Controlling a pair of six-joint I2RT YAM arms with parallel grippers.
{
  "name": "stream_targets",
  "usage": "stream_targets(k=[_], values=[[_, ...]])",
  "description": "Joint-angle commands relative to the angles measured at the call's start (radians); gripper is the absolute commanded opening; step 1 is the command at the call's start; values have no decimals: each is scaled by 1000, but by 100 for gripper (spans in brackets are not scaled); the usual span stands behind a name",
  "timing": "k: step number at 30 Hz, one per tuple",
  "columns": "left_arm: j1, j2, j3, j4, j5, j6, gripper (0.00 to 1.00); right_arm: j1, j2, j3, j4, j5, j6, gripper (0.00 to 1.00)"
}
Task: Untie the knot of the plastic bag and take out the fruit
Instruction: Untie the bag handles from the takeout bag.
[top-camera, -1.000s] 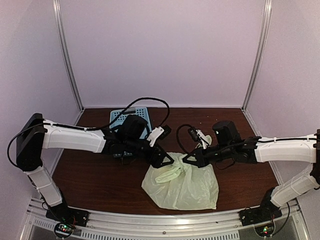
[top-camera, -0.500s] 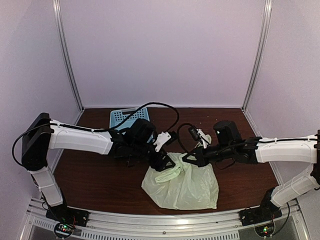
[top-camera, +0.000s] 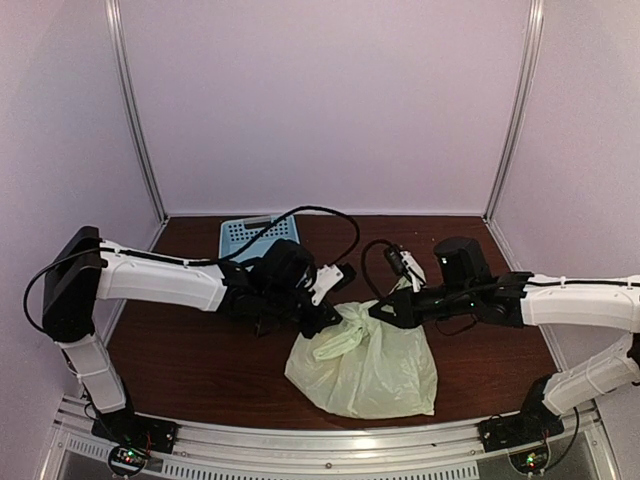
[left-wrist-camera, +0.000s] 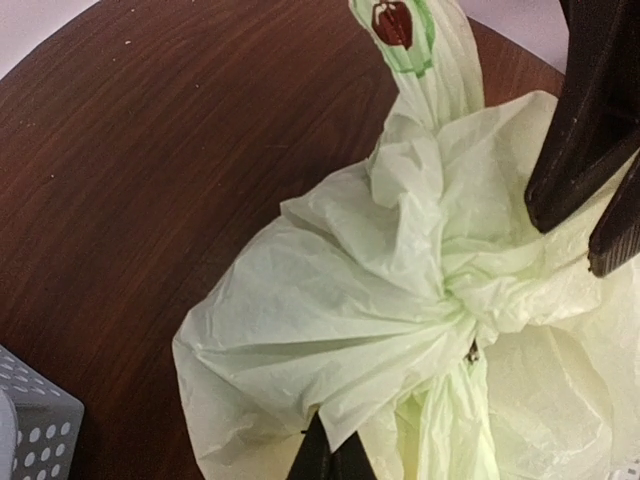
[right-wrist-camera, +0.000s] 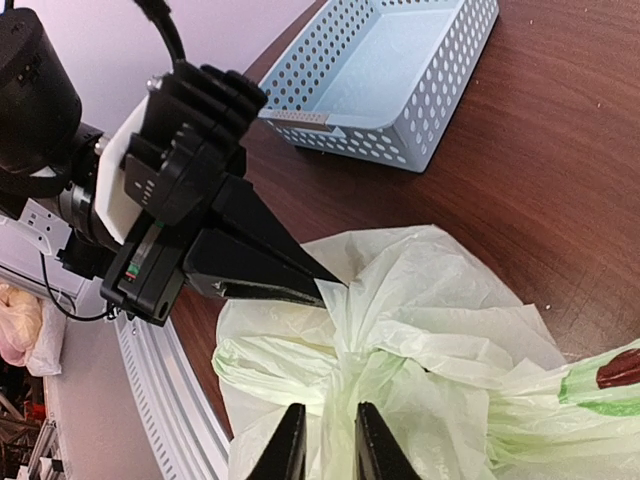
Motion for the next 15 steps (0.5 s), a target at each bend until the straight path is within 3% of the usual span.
stream_targets(k=[1, 4, 10, 12, 15], values=[[-2, -87, -2, 56, -45, -48, 0, 2, -75, 72, -73, 117, -25, 22], [-1, -123, -5, 60, -49, -80, 0, -2, -116, 107, -114, 185, -32, 37], [-2, -201, -83, 135, -73, -134, 0, -2, -188, 153, -278, 366, -43, 80], [-1, -218, -103, 143, -92, -145, 0, -2, -220, 137, -332, 425, -24, 87], [-1, -230, -124, 149, -101, -157, 0, 2, -258, 89, -382, 449, 15, 89]])
